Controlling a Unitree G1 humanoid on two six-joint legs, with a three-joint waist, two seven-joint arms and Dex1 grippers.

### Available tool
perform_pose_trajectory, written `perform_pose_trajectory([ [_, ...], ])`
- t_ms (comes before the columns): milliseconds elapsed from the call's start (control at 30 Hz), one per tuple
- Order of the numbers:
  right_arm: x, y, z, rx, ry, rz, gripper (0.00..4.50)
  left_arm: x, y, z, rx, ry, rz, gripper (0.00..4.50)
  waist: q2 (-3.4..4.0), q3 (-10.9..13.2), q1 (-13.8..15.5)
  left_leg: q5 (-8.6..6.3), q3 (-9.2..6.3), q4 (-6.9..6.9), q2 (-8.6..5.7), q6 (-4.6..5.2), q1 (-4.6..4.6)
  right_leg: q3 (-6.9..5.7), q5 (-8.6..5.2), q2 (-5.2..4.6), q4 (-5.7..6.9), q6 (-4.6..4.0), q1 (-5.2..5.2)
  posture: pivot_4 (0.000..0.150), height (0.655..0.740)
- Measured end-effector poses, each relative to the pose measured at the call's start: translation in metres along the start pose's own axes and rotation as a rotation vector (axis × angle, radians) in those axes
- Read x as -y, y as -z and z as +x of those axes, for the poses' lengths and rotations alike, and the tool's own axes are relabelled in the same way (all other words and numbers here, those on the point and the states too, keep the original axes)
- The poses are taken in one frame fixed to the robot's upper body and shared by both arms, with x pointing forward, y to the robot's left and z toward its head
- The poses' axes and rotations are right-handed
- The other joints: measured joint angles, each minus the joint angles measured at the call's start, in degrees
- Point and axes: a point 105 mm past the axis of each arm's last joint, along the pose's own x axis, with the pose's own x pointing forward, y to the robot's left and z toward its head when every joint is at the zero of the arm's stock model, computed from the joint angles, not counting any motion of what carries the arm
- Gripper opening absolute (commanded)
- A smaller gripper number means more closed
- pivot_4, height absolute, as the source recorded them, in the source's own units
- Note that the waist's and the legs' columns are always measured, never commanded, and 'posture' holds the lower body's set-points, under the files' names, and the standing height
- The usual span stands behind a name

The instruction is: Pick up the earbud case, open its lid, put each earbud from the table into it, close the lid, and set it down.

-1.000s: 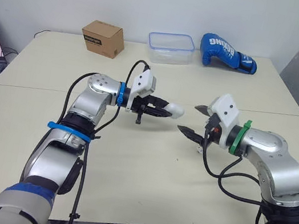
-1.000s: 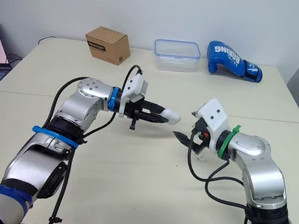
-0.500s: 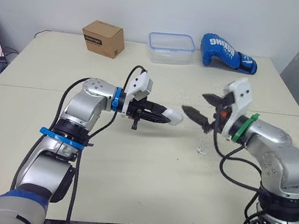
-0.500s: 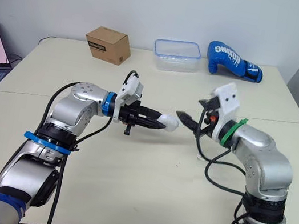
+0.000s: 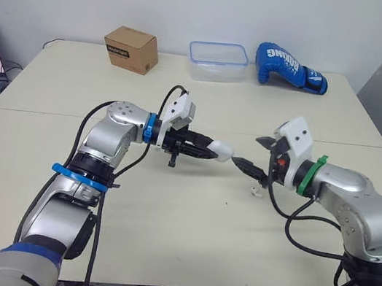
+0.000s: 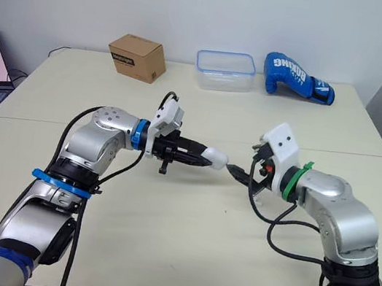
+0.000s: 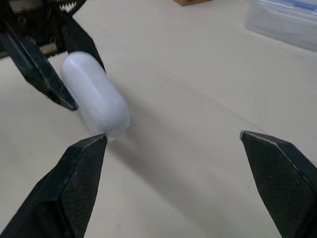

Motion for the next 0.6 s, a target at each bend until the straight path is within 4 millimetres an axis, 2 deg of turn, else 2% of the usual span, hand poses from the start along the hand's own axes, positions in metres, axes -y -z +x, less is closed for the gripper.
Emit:
perform_pose_trajectory([
  [200,-0.006,-0.005,0.01,0.051,-0.031,0.047,4.49,0.0,0.0,0.0,0.002,-0.001,0.001,0.74,0.0,0.0,0.08,0.0,-0.03,0.0,0.0,0.0,0.0,-0.02,0.0,0.0,-0.02,0.0,0.01,0.15,0.74],
  [267,-0.005,-0.011,0.011,0.102,-0.047,0.144,4.49,-0.001,-0.001,-0.002,0.004,-0.012,0.002,0.74,0.0,0.0,0.08,0.0,-0.04,-0.01,0.0,0.0,0.0,-0.02,0.0,0.0,-0.01,-0.01,0.01,0.15,0.74],
  [400,0.021,-0.033,-0.002,0.199,0.044,0.235,4.49,0.002,0.0,0.001,-0.001,0.012,0.002,0.74,0.0,0.0,0.21,0.0,-0.08,-0.01,-0.01,-0.01,-0.01,-0.04,0.01,-0.01,-0.04,-0.01,0.01,0.15,0.74],
  [600,0.023,-0.028,-0.008,0.198,0.035,0.349,4.49,0.0,-0.001,0.002,0.006,-0.004,0.015,0.74,0.0,0.0,0.22,0.0,-0.06,-0.02,-0.01,0.0,0.0,-0.03,0.01,-0.01,-0.02,-0.01,0.01,0.15,0.74],
])
